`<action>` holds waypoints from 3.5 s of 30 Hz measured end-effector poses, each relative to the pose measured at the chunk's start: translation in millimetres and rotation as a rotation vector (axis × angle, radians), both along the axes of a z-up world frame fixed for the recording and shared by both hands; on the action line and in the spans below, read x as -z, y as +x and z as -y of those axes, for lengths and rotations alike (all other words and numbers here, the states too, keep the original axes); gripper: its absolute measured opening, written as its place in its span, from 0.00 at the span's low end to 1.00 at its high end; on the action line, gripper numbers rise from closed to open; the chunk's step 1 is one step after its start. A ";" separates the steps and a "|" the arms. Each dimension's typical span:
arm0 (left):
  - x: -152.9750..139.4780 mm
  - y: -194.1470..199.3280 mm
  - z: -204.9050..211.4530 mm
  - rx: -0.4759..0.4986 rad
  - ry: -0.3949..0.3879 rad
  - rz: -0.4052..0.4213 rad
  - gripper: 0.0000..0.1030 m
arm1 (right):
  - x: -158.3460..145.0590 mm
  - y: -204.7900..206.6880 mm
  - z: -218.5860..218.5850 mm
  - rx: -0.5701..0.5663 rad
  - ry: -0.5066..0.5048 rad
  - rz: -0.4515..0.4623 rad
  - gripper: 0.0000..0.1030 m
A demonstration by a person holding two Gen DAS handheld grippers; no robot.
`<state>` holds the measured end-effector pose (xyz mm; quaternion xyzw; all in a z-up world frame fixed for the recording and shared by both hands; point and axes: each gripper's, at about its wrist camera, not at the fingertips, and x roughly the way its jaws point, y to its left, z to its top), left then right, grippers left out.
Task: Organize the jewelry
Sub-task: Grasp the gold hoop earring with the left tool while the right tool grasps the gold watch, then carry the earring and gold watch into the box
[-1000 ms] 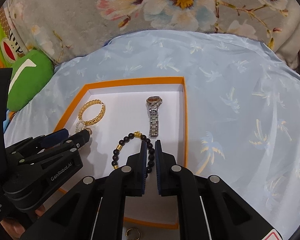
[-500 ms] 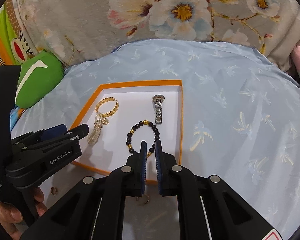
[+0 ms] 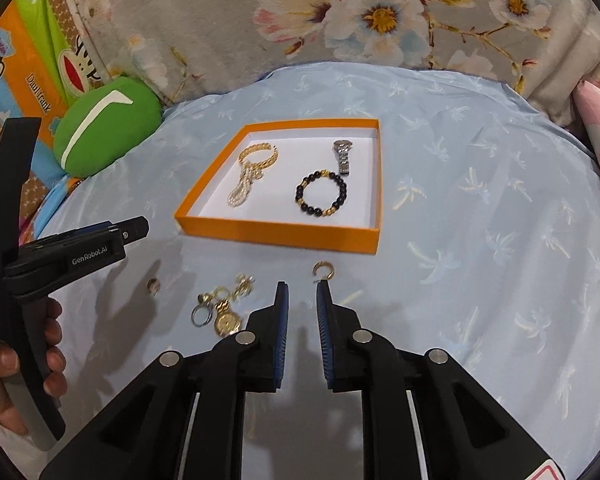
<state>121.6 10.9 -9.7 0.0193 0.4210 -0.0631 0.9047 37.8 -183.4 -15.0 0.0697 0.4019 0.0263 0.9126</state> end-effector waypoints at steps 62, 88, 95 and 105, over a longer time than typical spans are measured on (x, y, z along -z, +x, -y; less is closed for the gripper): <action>49.0 -15.6 7.9 0.058 0.019 -0.065 0.19 | 41.6 0.4 -18.6 -0.015 0.014 -0.076 0.10; 19.4 -24.8 8.7 0.102 -0.038 -0.028 0.16 | 13.0 -4.9 -4.4 0.012 0.031 -0.011 0.10; -2.2 -15.8 20.0 0.123 -0.052 0.000 0.16 | -15.6 10.8 7.9 0.024 0.032 0.054 0.10; -30.1 21.6 52.4 0.149 -0.037 0.059 0.16 | -52.6 70.2 27.1 0.042 0.017 0.134 0.10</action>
